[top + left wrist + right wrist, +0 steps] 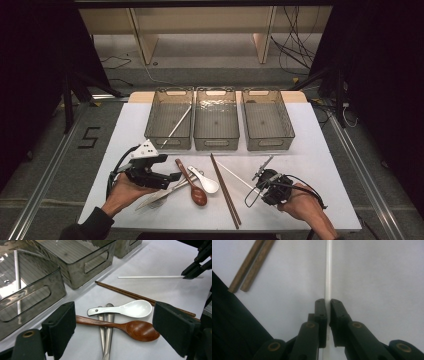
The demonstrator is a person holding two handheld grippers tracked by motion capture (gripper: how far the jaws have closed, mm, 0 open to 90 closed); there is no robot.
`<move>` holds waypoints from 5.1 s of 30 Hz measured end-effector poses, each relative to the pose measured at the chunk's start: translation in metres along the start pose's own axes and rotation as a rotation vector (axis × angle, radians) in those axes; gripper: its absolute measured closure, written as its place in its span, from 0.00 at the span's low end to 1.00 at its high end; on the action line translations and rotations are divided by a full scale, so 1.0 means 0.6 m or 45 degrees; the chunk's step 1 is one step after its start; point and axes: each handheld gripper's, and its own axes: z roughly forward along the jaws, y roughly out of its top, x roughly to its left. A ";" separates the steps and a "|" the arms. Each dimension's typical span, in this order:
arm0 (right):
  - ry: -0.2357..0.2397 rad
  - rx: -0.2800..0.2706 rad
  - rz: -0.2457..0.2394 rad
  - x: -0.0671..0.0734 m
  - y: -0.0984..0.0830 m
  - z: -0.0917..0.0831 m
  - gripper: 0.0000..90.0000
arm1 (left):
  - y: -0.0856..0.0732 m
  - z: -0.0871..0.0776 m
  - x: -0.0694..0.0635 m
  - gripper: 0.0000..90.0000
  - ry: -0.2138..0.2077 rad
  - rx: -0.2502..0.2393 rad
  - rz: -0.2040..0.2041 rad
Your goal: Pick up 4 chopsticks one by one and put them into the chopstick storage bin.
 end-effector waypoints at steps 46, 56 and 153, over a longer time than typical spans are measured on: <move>-0.023 -0.043 -0.378 0.084 0.051 -0.034 0.94 | 0.053 0.107 -0.081 0.31 -0.210 0.503 0.460; -0.003 -0.034 -0.459 0.097 0.053 -0.035 0.94 | 0.047 0.122 -0.090 0.49 -0.267 0.610 0.499; 0.012 -0.366 0.065 0.040 0.010 -0.020 0.27 | 0.120 0.098 0.248 0.95 0.347 0.347 -0.275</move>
